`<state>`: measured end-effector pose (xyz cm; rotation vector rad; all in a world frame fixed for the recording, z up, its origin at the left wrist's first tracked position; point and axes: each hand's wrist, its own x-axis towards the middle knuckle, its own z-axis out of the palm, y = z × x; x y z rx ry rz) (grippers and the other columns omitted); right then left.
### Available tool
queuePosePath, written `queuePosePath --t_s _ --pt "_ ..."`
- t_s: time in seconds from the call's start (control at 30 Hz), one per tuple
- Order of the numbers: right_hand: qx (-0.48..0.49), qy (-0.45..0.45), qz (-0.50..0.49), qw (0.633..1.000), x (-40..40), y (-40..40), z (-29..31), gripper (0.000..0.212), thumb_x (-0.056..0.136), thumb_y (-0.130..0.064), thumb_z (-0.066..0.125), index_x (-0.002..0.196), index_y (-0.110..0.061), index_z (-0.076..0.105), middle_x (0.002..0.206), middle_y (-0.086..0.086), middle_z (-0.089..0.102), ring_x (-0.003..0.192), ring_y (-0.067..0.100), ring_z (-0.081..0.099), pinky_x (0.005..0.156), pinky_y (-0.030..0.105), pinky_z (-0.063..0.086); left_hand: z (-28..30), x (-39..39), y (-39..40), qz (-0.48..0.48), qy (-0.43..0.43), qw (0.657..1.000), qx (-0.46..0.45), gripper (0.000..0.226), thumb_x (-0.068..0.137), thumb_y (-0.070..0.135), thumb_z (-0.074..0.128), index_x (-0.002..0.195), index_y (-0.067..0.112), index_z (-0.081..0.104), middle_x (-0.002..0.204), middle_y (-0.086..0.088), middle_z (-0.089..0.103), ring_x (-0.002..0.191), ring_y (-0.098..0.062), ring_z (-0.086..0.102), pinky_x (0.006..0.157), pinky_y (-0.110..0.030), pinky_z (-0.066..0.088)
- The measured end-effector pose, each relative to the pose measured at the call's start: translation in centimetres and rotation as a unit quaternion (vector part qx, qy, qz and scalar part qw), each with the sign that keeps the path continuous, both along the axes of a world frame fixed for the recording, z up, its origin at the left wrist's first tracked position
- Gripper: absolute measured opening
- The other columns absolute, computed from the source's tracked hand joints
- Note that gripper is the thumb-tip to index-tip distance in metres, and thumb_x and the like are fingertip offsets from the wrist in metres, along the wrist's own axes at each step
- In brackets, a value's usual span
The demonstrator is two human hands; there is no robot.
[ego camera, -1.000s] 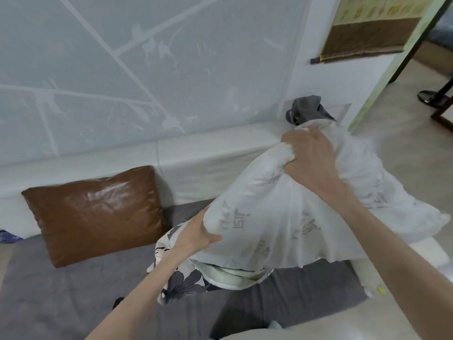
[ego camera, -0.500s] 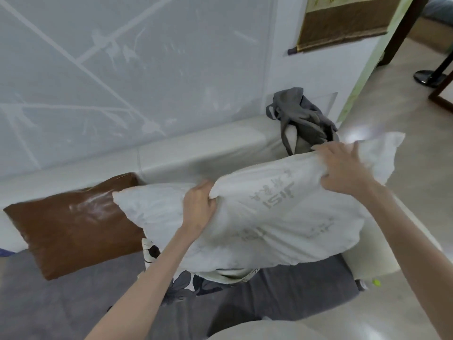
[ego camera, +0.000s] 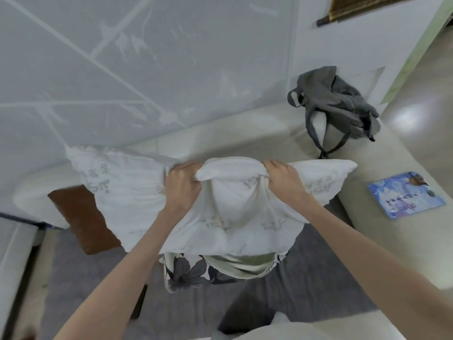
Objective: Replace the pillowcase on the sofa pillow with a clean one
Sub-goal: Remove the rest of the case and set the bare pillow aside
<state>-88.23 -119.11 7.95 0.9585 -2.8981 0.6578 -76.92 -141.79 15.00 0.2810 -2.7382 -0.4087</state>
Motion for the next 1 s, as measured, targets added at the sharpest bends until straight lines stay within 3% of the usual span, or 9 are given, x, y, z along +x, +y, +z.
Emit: queuePosePath --t_s 0.13,0.33,0.43,0.53,0.6,0.73,0.87,0.93,1.0 --pt "0.01 0.04 0.034 0.999 -1.4 -2.7 0.7 0.036 0.064 0.009 0.056 0.098 -0.002 0.063 0.084 0.017 0.065 0.075 0.035 0.063 0.057 0.035 0.043 -1.0 -0.2 -2.3 0.081 -0.039 0.995 0.042 0.041 0.061 -0.014 0.045 0.085 0.004 0.072 0.078 -0.009 0.065 0.069 -0.032 0.059 0.055 -0.046 0.046" --pt "0.006 0.121 0.044 0.992 -5.0 -4.1 1.8 0.03 0.054 0.011 0.059 0.08 -0.003 0.063 0.07 0.013 0.063 0.066 0.031 0.063 0.048 0.034 0.045 -2.0 -2.3 -3.4 0.098 0.02 0.994 0.053 0.053 0.058 -0.013 0.043 0.094 0.01 0.074 0.078 -0.006 0.066 0.068 -0.033 0.06 0.048 -0.04 0.044" --pt "0.015 0.114 0.015 0.993 -8.1 -4.4 2.9 0.033 0.064 0.007 0.054 0.093 -0.003 0.064 0.086 0.014 0.066 0.086 0.033 0.062 0.06 0.039 0.047 -0.9 -5.4 -3.6 0.072 0.054 0.996 0.025 0.055 0.06 -0.009 0.044 0.098 0.016 0.075 0.084 -0.006 0.07 0.069 -0.033 0.063 0.05 -0.028 0.037" --pt "0.01 0.119 -0.001 0.993 -11.5 -4.8 3.3 0.039 0.072 0.005 0.051 0.109 -0.005 0.062 0.1 0.014 0.066 0.097 0.034 0.059 0.069 0.04 0.045 0.2 -8.9 -4.6 0.063 0.069 0.995 -0.021 0.047 0.063 -0.007 0.052 0.095 0.018 0.075 0.082 -0.011 0.072 0.07 -0.039 0.065 0.052 -0.031 0.041" --pt "0.002 0.123 -0.002 0.992 -13.7 -5.6 3.6 0.04 0.075 0.004 0.051 0.113 -0.007 0.061 0.104 0.014 0.066 0.098 0.034 0.059 0.073 0.04 0.045 0.2 -11.2 -5.7 0.073 0.082 0.993 -0.046 0.047 0.063 -0.006 0.053 0.097 0.018 0.075 0.083 -0.013 0.073 0.075 -0.037 0.066 0.064 -0.034 0.047" --pt "0.018 0.105 -0.005 0.994 -17.1 -8.1 2.4 0.04 0.081 0.001 0.05 0.118 -0.008 0.06 0.112 0.012 0.063 0.112 0.031 0.05 0.093 0.038 0.037 -1.6 -14.2 -7.7 0.11 0.059 0.99 -0.063 0.047 0.076 -0.003 0.05 0.112 0.022 0.068 0.11 0.0 0.07 0.115 -0.027 0.052 0.103 -0.04 0.029" --pt "0.042 0.014 0.005 0.999 -15.2 -8.3 -3.0 0.056 0.069 0.01 0.05 0.122 -0.009 0.055 0.125 0.013 0.052 0.122 0.031 0.042 0.1 0.038 0.033 -5.7 -12.6 -8.2 0.142 -0.025 0.988 -0.05 0.051 0.095 0.012 0.048 0.144 0.023 0.04 0.15 0.0 0.039 0.14 -0.025 0.03 0.116 -0.047 0.015" --pt "0.079 -0.112 0.032 0.99 -12.3 -6.7 -6.7 0.054 0.072 0.009 0.048 0.123 -0.01 0.053 0.125 0.013 0.05 0.118 0.031 0.045 0.094 0.039 0.039 -9.0 -9.4 -7.6 0.127 -0.115 0.985 -0.027 0.055 0.094 0.011 0.047 0.146 0.023 0.035 0.153 -0.001 0.034 0.142 -0.023 0.028 0.117 -0.047 0.014" --pt "0.155 -0.265 0.063 0.95 -8.3 -4.0 -10.5 0.041 0.08 0.004 0.045 0.116 -0.01 0.059 0.117 0.012 0.059 0.103 0.028 0.056 0.085 0.033 0.046 -12.7 -4.3 -6.3 0.117 -0.21 0.97 0.023 0.054 0.091 0.008 0.048 0.142 0.024 0.042 0.148 -0.001 0.043 0.138 -0.022 0.034 0.115 -0.046 0.02"
